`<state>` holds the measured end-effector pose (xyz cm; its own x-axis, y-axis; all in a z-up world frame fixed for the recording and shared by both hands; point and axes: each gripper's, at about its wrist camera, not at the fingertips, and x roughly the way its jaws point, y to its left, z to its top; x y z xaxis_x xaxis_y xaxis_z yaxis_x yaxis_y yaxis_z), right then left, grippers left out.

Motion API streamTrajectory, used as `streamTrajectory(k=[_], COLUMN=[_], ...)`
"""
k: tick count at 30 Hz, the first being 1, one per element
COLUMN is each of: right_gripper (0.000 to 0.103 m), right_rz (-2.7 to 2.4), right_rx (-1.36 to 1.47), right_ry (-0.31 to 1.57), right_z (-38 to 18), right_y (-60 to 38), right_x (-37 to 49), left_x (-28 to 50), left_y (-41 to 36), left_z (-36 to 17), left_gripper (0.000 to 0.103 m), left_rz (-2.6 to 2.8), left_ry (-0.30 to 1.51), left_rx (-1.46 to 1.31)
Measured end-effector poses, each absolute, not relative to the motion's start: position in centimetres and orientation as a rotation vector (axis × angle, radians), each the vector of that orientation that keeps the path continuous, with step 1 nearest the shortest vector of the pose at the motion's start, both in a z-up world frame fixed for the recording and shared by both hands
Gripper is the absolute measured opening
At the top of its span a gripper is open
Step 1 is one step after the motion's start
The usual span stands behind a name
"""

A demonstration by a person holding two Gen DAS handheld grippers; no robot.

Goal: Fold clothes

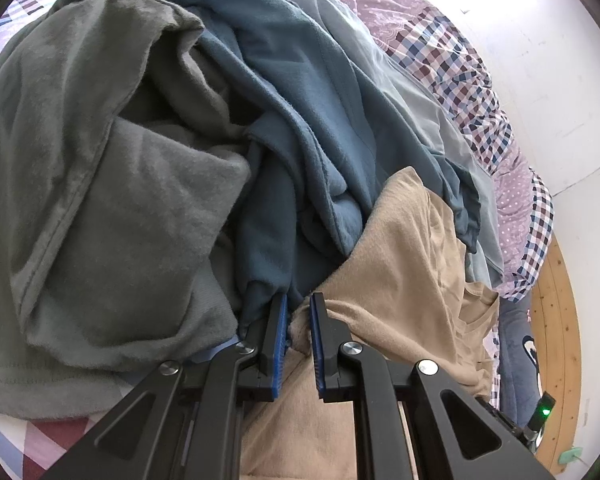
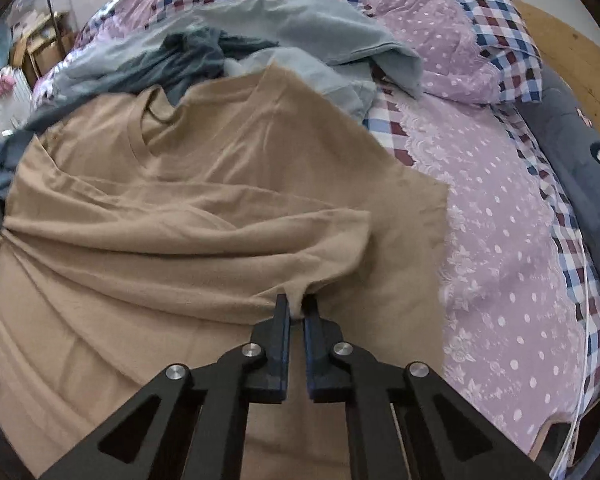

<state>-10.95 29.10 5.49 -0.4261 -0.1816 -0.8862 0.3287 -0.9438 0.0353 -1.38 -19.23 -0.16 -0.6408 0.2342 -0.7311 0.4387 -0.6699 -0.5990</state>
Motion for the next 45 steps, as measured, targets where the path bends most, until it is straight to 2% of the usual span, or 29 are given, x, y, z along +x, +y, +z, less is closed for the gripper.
streamTrajectory(k=[3,9,13,15,16,17,19,21,26,28,32,33,35,36,37,38,43,45], right_gripper=[0.004,0.004,0.007,0.015,0.023,0.035,0.043,0.044,0.046,0.047,0.047,0.047,0.047,0.047,0.047,0.047,0.047,0.047], right_rz=[-2.4,-2.377,-2.359,-2.38,-2.394,-2.412,-2.45,-2.484,-2.527,-2.524,-2.478,-2.461,-2.428,-2.412,-2.393,-2.374,-2.279,-2.23], right_rx=[1.486,1.604,1.685,1.695,1.692,1.679,1.65,1.621,1.524,1.488,1.423,1.415,1.389,1.369,1.344,1.318,1.189,1.191], right_ry=[0.153,0.103,0.072,0.091,0.111,0.12,0.129,0.135,0.136,0.121,0.113,0.12,0.158,0.175,0.19,0.203,0.283,0.229], right_z=[6.7,5.3,4.2,4.8,5.2,5.7,6.7,7.7,9.5,9.8,10.1,10.2,10.6,11.0,11.4,11.7,12.9,13.0], right_y=[29.5,31.2,32.4,32.3,32.2,32.2,32.0,31.8,30.0,28.7,25.4,24.5,21.8,20.3,18.9,17.4,9.5,6.7], right_x=[-10.2,-8.7,-7.7,-7.5,-7.5,-7.4,-7.3,-7.5,-7.4,-7.4,-7.9,-8.1,-8.5,-8.7,-8.8,-9.0,-10.7,-12.3], left_x=[-1.4,-1.4,-1.4,-1.1,-1.1,-1.0,-1.0,-1.2,-1.7,-2.1,-3.0,-3.1,-3.2,-3.1,-3.1,-2.9,-2.2,-2.4], left_y=[-19.1,-18.6,-18.5,-18.9,-19.1,-19.2,-19.5,-19.5,-18.9,-18.1,-16.5,-16.2,-16.3,-16.7,-17.2,-17.8,-19.7,-19.4], left_z=[0.1,0.9,0.8,0.7,0.7,0.8,1.0,1.1,1.4,1.6,1.5,1.4,1.2,1.1,0.9,0.9,0.4,0.5], left_gripper=[0.01,0.008,0.006,0.006,0.006,0.006,0.007,0.01,0.037,0.04,0.04,0.039,0.017,0.014,0.002,0.0,0.0,0.0], left_rz=[-2.463,-2.5,-2.466,-2.448,-2.447,-2.448,-2.457,-2.469,-2.524,-2.557,-2.588,-2.59,-2.57,-2.559,-2.55,-2.536,-2.496,-2.531], left_ry=[1.206,1.196,1.115,1.093,1.097,1.1,1.1,1.098,1.114,1.075,0.914,0.873,0.846,0.868,0.917,0.947,1.034,1.017], left_rx=[1.272,1.278,1.312,1.316,1.312,1.306,1.292,1.299,1.307,1.337,1.4,1.406,1.398,1.384,1.361,1.333,1.286,1.304])
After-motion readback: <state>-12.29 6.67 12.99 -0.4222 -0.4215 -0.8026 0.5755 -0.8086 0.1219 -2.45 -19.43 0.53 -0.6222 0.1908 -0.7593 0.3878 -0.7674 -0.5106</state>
